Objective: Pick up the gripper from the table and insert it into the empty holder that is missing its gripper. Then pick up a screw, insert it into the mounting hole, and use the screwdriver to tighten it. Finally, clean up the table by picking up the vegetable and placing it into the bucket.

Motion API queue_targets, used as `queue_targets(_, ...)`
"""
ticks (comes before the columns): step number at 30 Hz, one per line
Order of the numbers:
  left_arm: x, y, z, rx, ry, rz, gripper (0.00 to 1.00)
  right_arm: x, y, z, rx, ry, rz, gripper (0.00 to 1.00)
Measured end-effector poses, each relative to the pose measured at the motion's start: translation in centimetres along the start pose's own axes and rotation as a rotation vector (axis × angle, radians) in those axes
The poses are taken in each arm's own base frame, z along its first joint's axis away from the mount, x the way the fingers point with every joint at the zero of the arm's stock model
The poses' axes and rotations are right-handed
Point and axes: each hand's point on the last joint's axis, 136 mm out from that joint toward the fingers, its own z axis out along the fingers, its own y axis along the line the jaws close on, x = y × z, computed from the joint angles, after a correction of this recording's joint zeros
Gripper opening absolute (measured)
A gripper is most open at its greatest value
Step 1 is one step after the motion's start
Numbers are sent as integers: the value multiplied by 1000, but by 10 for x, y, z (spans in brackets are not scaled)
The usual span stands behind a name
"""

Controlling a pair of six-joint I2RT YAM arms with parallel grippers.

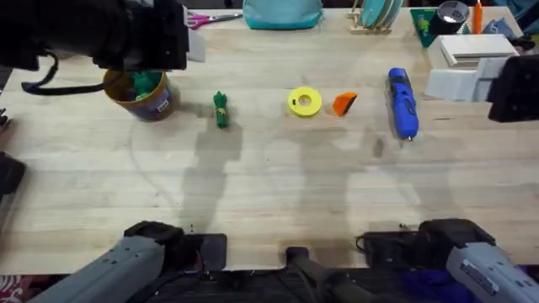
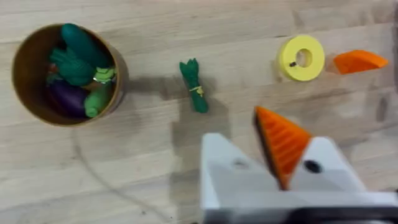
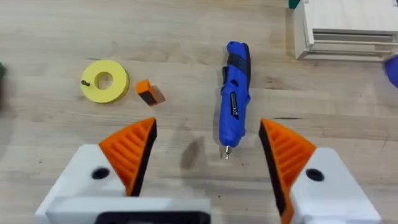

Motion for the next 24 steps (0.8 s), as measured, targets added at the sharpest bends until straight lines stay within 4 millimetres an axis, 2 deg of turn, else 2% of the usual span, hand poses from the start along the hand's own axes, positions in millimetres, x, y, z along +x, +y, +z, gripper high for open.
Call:
queue_targets(1,0,0,0,0,0,0,106,0,0,0,0,0,0,997)
queue_targets(6,0,0,0,0,0,-2,908,0,0,0,0,0,0,997)
queue_targets(7,0,0,0,1,0,-5,961,0,0,0,0,0,0,997)
queue_targets(24,2,0,0,-1,8,-8,985,0,0,0,0,0,0,997)
